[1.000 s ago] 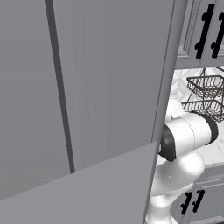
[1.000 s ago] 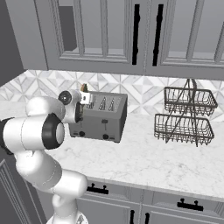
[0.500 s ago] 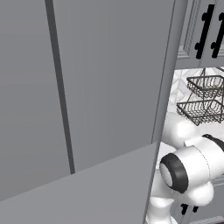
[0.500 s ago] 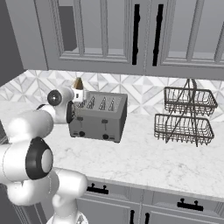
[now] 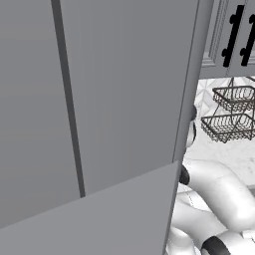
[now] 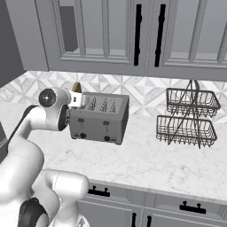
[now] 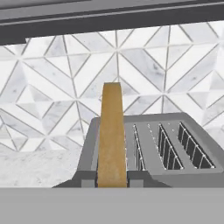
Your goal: Start the toaster. Once the lever pops up, take the bread to the plate on the dining counter.
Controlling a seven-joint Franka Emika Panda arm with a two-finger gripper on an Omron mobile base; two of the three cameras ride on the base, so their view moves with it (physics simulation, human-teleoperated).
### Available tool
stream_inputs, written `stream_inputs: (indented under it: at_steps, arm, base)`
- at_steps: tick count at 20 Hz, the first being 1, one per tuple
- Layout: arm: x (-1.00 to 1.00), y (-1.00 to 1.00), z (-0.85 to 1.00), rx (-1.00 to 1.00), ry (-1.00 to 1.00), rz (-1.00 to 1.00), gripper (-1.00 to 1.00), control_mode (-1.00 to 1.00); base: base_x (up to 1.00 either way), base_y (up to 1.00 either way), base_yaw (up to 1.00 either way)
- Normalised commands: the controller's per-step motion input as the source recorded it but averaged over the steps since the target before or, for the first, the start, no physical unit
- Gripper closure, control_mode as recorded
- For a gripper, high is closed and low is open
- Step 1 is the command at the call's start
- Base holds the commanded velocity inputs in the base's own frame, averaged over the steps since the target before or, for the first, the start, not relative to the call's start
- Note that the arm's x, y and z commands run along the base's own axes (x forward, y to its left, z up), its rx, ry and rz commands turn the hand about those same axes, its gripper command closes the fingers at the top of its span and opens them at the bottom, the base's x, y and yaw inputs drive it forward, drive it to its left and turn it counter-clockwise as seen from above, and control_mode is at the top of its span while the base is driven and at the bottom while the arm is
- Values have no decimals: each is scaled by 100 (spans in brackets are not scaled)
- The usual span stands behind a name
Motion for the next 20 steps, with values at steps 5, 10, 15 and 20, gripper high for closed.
stream_inputs:
  at_steps: [5,10,15,20]
  arm:
    - [-99,-57,1,0,4,0,100,-100]
    - [-70,-7,15,-1,4,-3,100,-100]
    - [-60,1,18,-8,17,-5,100,-100]
    - [-29,8,13,-10,18,0,100,-100]
  base:
    - [0,0,0]
    - [0,0,0]
    - [0,0,0]
    - [0,0,0]
